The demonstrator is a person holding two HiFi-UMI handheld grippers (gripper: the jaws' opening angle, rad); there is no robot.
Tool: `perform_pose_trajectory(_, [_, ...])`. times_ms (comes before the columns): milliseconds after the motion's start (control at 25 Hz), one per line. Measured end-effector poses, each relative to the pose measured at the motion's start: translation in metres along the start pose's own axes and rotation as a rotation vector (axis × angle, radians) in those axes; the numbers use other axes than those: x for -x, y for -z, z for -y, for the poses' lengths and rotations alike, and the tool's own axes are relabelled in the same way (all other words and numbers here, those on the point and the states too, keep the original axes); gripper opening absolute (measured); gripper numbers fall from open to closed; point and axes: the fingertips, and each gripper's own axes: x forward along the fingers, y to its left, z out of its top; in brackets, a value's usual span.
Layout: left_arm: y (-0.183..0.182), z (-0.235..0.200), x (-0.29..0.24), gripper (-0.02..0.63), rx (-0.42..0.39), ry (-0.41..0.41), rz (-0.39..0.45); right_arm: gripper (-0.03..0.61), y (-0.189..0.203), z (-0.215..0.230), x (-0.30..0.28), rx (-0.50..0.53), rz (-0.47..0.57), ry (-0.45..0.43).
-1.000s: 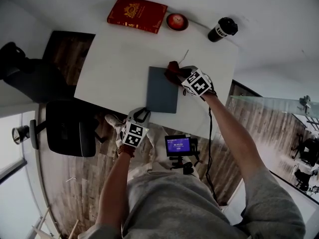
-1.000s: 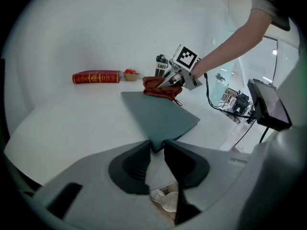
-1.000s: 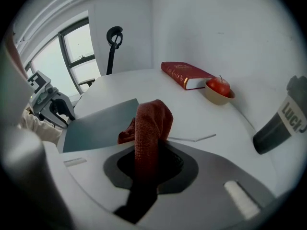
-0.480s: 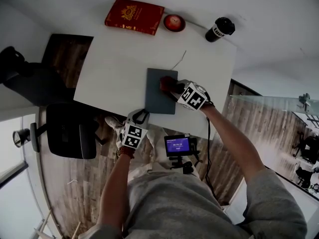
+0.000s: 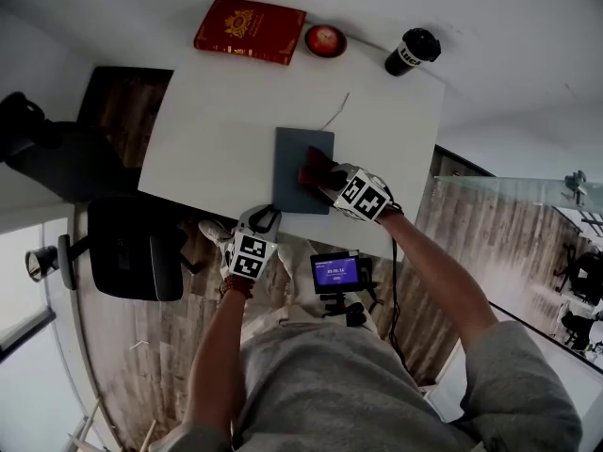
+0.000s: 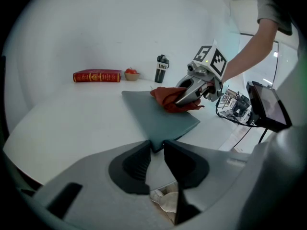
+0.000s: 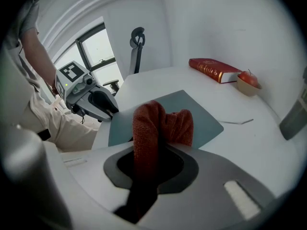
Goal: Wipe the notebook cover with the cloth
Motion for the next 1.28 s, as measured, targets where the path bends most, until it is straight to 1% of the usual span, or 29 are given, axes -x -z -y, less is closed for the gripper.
perform_pose_trajectory(240, [0.0,0.0,0.0,0.086,0.009,0.013,-0.004,0.063,0.005,-0.018,0.001,-0.012,0.024,-0.02])
perform_pose_trajectory(720, [0.001,0.0,0.002,0.086,0.006,0.004,-0.004,0.064,0.016,-0.063,0.004,-0.007,0.068,-0.064])
perform_pose_trajectory(920, [0.001,-0.001,0.001,0.086,0.014,0.005,-0.014,0.063,0.022,-0.082,0.003,-0.034,0.105,-0.116])
perform_pose_trajectory(1000, [0.002,-0.003,0.0,0.086,0.016,0.013,-0.013,0.063,0.023,-0.083,0.003,-0.069,0.103,-0.138])
perform_pose_trajectory(1080, [0.003,-0.001,0.005,0.093,0.022,0.041,-0.013,0.063,0.02,-0.081,0.006,-0.139,0.122,-0.159])
perform_pose_trajectory(1160, [0.0,0.002,0.014,0.104,0.011,0.073,0.007,0.066,0.012,-0.076,0.016,-0.203,0.185,-0.167])
perform_pose_trajectory(1200, [-0.004,0.003,0.021,0.112,-0.004,0.086,0.025,0.066,0.007,-0.073,0.023,-0.225,0.224,-0.157])
perform_pose_trajectory(1280, [-0.017,0.005,0.036,0.114,-0.044,0.108,0.069,0.067,-0.005,-0.065,0.042,-0.249,0.304,-0.11])
